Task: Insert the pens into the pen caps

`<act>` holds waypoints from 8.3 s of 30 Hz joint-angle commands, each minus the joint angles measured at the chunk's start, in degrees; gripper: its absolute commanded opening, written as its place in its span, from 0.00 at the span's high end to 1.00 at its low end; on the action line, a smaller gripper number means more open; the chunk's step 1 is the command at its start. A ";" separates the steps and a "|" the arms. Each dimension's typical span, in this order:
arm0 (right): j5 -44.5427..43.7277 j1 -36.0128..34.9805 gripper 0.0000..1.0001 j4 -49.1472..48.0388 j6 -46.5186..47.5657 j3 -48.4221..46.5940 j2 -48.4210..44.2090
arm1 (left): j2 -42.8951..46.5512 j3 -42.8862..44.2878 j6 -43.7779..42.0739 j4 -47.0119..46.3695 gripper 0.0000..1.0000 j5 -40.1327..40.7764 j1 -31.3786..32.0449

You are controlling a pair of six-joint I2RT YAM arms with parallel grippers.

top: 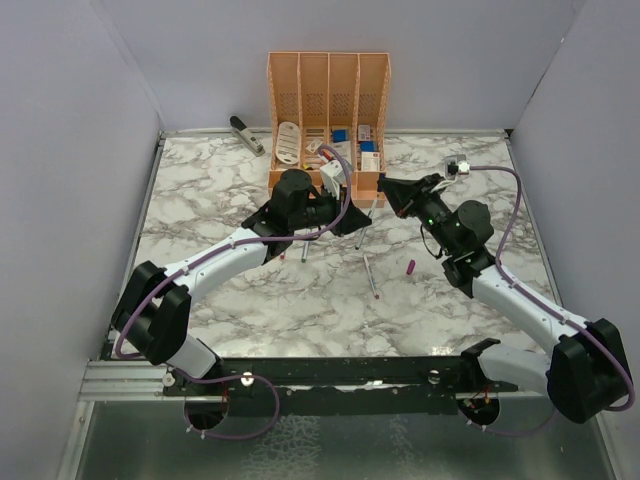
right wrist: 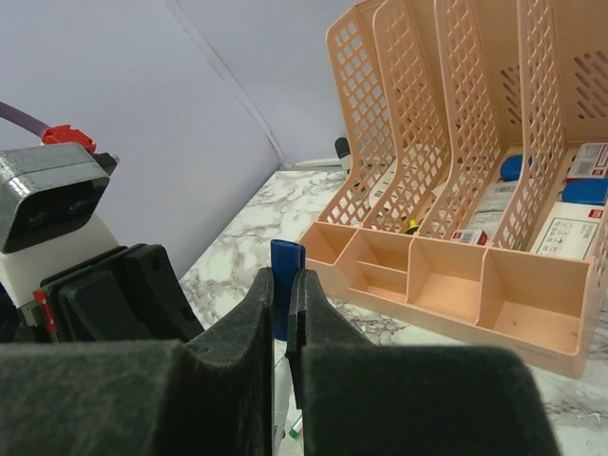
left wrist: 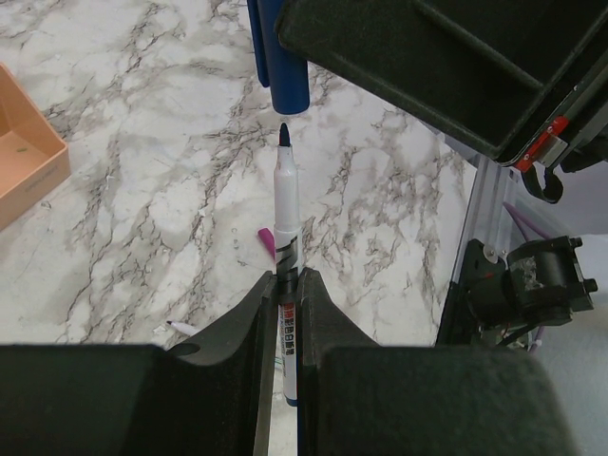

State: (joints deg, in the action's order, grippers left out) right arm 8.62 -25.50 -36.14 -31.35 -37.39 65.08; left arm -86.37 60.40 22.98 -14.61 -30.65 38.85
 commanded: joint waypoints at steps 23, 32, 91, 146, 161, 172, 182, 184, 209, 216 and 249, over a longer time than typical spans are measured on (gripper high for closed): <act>-0.99 -0.12 0.99 -4.55 -0.76 2.28 1.37 | -0.31 1.35 -2.31 -1.74 1.00 -0.90 -0.64; -1.08 -0.60 0.99 -5.79 -1.06 2.84 2.33 | -3.03 4.74 -1.89 -2.60 1.00 -3.22 -0.84; -7.41 -10.69 0.99 9.69 9.49 -1.52 10.93 | -0.94 10.69 7.99 -22.67 1.00 -0.81 -9.67; -41.50 -10.66 0.21 33.43 10.83 -8.90 -5.82 | -21.61 21.33 -4.73 46.87 1.00 29.33 -10.14; -41.71 -10.63 0.21 37.76 8.13 -8.82 -3.84 | -21.19 25.99 -7.20 52.09 1.00 28.73 -12.27; -41.38 -10.65 0.21 39.07 7.50 -8.80 -3.81 | -24.10 25.31 -8.42 52.61 1.00 29.11 -13.10; -40.90 -10.63 0.21 39.28 7.25 -8.88 -3.80 | -27.79 26.08 -9.02 52.58 1.00 29.78 -13.34; -40.88 -10.64 0.21 39.54 7.34 -8.96 -3.62 | -28.33 26.21 -8.99 52.58 1.00 30.32 -13.44; -40.21 -10.69 0.21 38.16 7.84 -10.03 -1.18 | -28.86 28.48 -8.19 52.58 0.71 29.13 -13.89; -41.92 -10.64 0.21 39.71 7.88 -9.97 -0.76 | -24.91 30.27 -8.06 52.58 0.71 27.84 -13.87; -22.18 -14.71 0.44 54.47 12.08 -14.46 22.08 | -1.27 3.08 0.93 31.38 0.71 20.58 -11.69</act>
State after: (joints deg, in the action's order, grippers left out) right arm -16.58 -39.70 19.22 -20.69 -48.82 85.41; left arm -89.76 64.97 22.55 19.90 -10.00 26.87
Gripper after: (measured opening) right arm 0.566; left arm 0.293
